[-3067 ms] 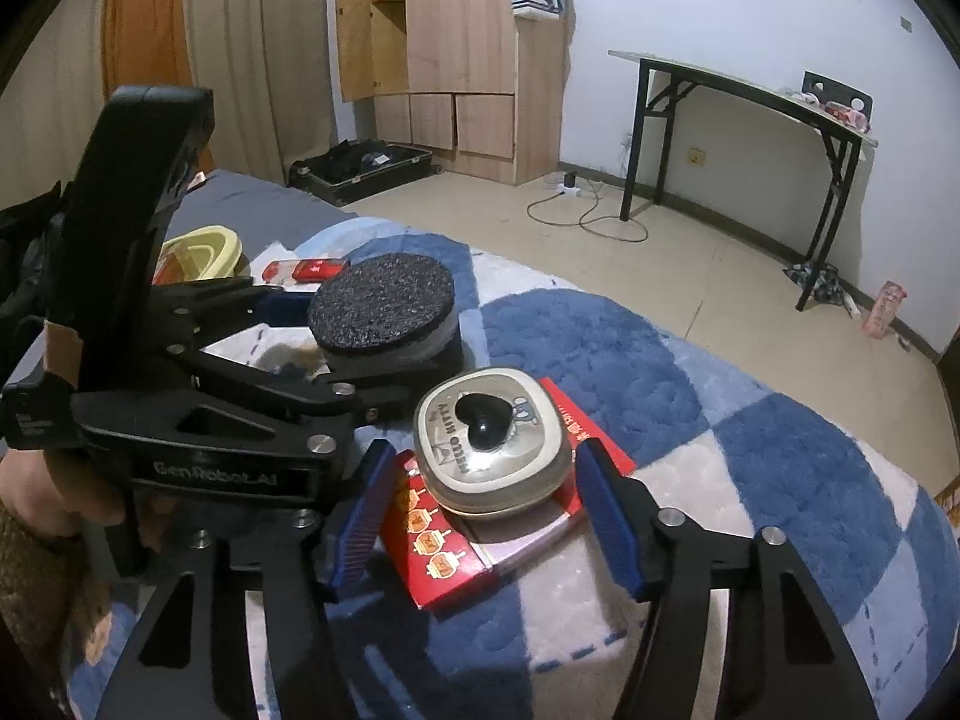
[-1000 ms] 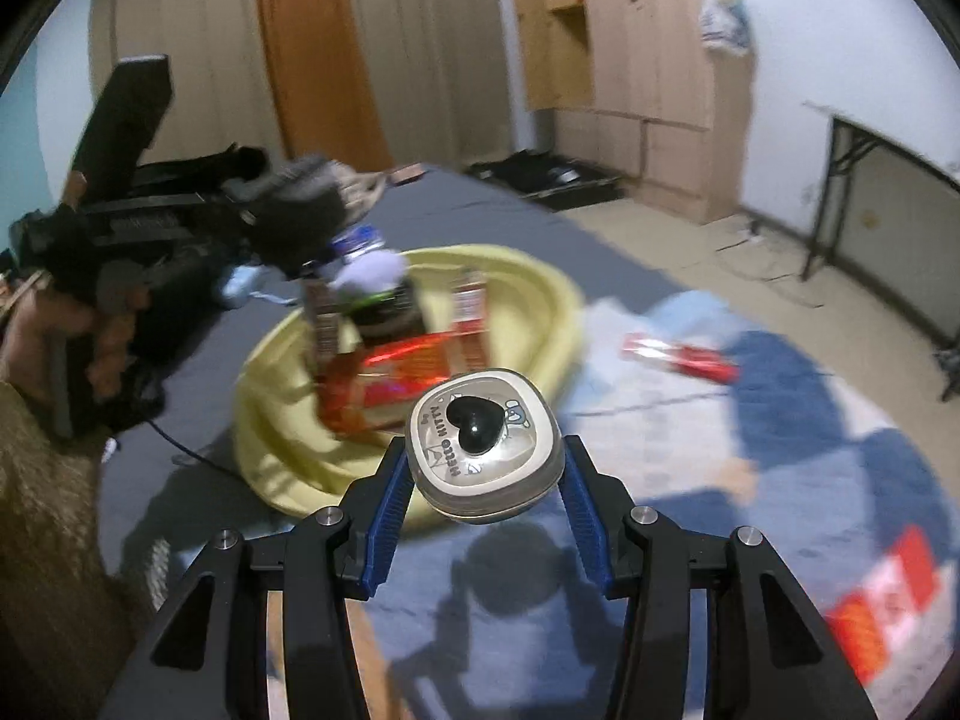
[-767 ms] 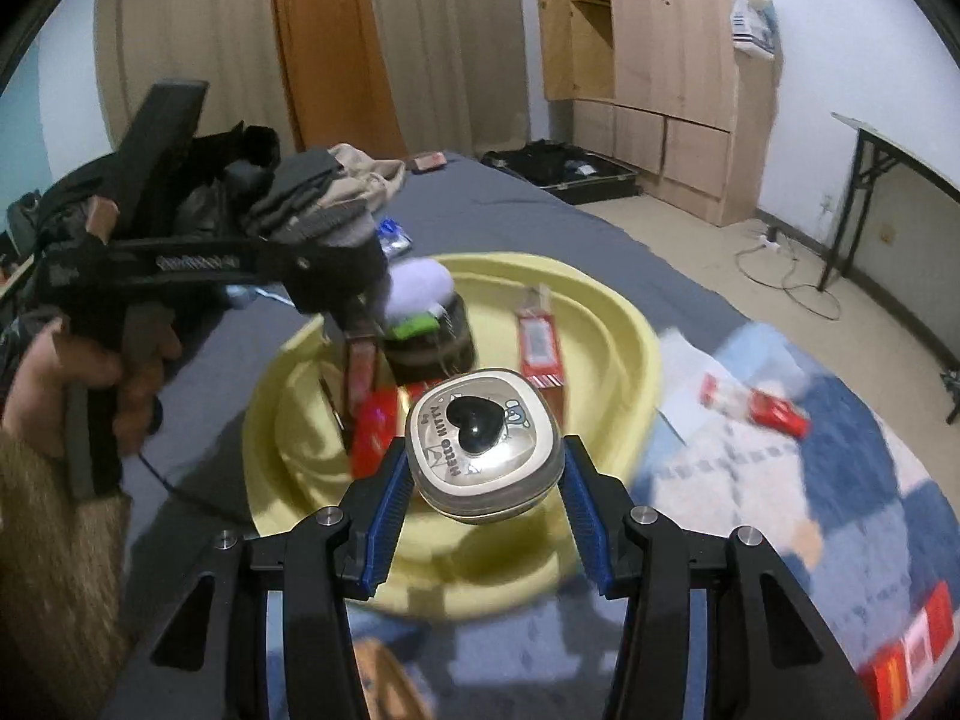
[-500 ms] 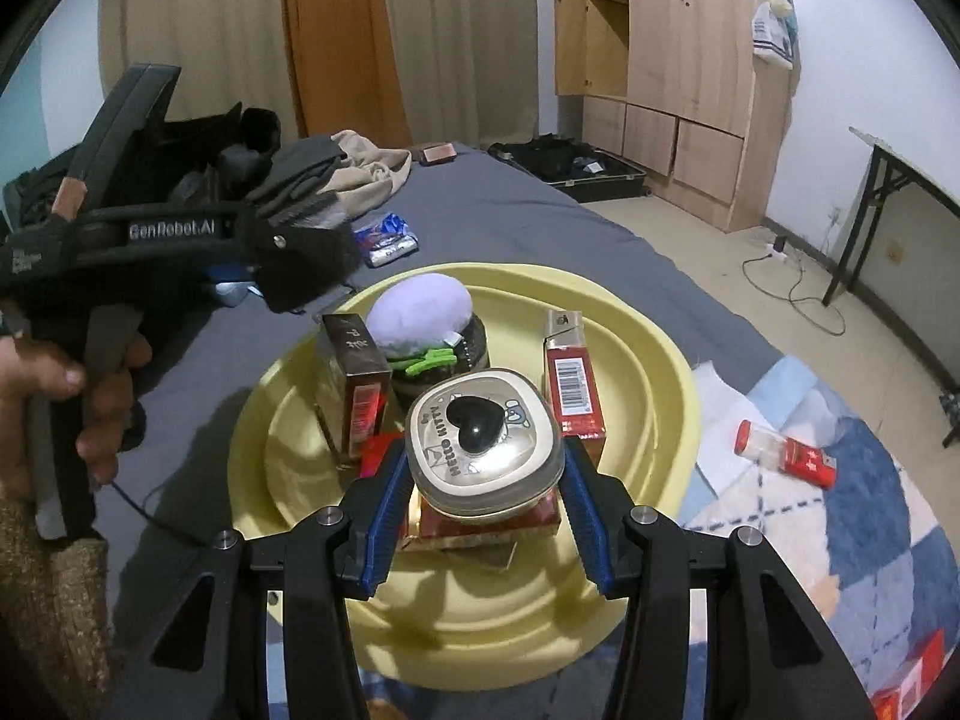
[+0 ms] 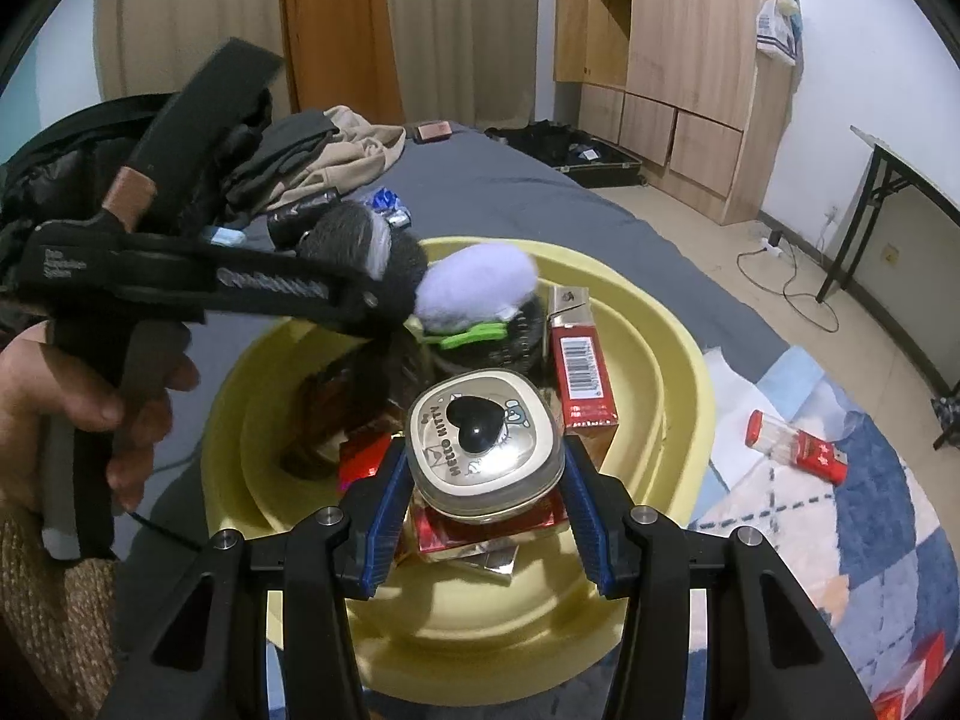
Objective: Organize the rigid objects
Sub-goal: 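Carry the black cylinder and silver tin over the yellow tray, then open both tools to release the cylinder and tin into the tray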
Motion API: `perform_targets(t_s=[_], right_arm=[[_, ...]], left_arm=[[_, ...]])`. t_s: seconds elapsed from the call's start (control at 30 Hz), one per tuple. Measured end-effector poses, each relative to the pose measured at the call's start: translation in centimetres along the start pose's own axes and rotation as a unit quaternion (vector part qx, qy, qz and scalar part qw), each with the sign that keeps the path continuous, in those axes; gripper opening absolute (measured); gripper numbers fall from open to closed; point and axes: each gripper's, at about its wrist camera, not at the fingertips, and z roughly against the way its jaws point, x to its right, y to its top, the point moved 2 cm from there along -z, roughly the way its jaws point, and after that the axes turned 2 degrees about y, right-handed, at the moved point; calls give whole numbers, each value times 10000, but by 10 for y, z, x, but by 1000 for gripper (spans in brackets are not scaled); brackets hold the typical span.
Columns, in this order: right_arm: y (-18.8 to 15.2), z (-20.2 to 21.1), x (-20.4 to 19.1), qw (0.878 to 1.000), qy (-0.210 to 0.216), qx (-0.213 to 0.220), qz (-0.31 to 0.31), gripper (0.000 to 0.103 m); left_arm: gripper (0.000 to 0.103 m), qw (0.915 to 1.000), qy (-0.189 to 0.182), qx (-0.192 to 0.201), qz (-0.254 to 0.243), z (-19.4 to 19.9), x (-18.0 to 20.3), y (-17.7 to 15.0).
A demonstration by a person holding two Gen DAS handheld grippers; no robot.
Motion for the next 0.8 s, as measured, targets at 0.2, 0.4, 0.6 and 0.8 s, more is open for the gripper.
perform_targets(t_s=[0.2, 0.4, 0.6, 0.8], right_arm=[[0, -8, -2, 10000, 9, -40, -5, 48], [-2, -14, -4, 10000, 51, -1, -27, 49], [-4, -15, -10, 9999, 67, 35, 71, 49], [-9, 10, -5, 9994, -49, 340, 17, 88]], left_arm=[[70, 9993, 16, -208, 304, -7, -9, -1], [87, 9993, 96, -349, 118, -9, -1, -4], [103, 9992, 66, 5, 387, 16, -10, 1], [103, 9956, -187, 515, 761, 52, -12, 7]])
